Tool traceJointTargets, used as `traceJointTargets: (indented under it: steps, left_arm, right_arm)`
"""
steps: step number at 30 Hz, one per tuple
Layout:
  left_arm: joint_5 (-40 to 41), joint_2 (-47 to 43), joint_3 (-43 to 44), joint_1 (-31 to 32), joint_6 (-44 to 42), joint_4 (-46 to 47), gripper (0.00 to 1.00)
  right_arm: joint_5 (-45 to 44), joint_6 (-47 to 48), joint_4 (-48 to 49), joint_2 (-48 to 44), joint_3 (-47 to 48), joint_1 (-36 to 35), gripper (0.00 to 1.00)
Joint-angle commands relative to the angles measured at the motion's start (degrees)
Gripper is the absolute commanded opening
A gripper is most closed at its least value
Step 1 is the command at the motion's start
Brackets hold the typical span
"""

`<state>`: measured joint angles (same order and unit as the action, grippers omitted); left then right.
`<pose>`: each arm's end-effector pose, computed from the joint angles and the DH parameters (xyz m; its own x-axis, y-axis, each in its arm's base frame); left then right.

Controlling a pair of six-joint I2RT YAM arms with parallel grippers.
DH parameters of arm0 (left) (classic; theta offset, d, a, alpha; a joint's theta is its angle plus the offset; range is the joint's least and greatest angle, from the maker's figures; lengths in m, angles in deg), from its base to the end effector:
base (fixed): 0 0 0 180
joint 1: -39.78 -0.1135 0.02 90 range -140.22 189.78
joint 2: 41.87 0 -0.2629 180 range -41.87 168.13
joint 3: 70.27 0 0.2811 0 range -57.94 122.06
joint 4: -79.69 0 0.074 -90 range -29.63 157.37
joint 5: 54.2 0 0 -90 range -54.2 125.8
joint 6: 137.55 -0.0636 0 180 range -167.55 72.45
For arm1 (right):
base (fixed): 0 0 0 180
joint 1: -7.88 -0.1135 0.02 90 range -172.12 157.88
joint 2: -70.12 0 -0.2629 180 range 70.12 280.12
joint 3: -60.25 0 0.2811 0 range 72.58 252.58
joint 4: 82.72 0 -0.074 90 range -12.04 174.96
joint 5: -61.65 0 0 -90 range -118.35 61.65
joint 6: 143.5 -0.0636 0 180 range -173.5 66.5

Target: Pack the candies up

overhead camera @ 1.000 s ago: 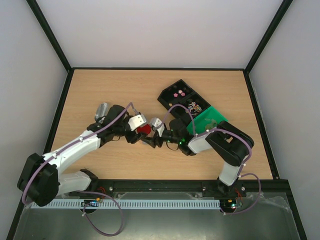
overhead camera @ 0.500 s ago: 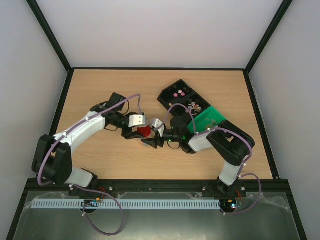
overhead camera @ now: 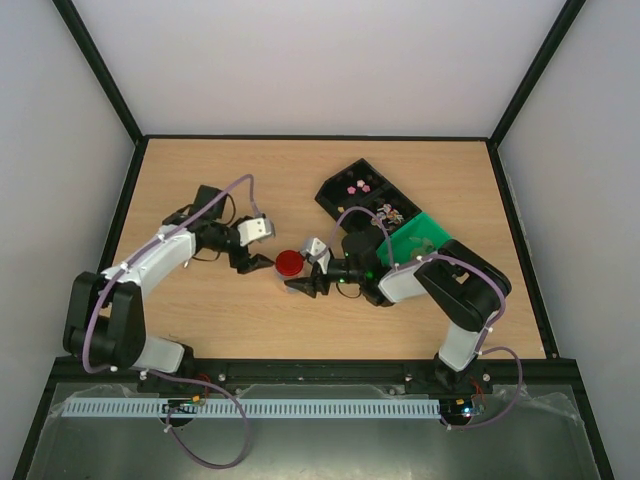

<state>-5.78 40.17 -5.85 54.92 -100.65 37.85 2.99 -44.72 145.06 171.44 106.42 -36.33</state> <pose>0.2914 -0.1226 0.1841 -0.0826 0.6421 -0.7622 0.9776 0.2008 0.0632 0.2346 0.2744 0.1241 0.0565 -0.1269 -0.9903 -0.9680 0.2359 -0.0854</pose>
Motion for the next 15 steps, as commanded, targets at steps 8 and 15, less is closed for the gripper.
traceJointTargets:
  steps: [8, 15]
  left_arm:
    - [-1.2, -8.9, -8.9, -0.8, 13.1, 14.0, 0.88]
    - [7.9, -11.3, -9.6, 5.0, 33.1, 21.4, 0.87]
  right_arm:
    - [-5.2, -5.1, -2.2, 1.1, -1.5, -0.7, 0.21]
    - [-16.2, -10.1, 1.7, 4.1, -0.5, -1.2, 0.18]
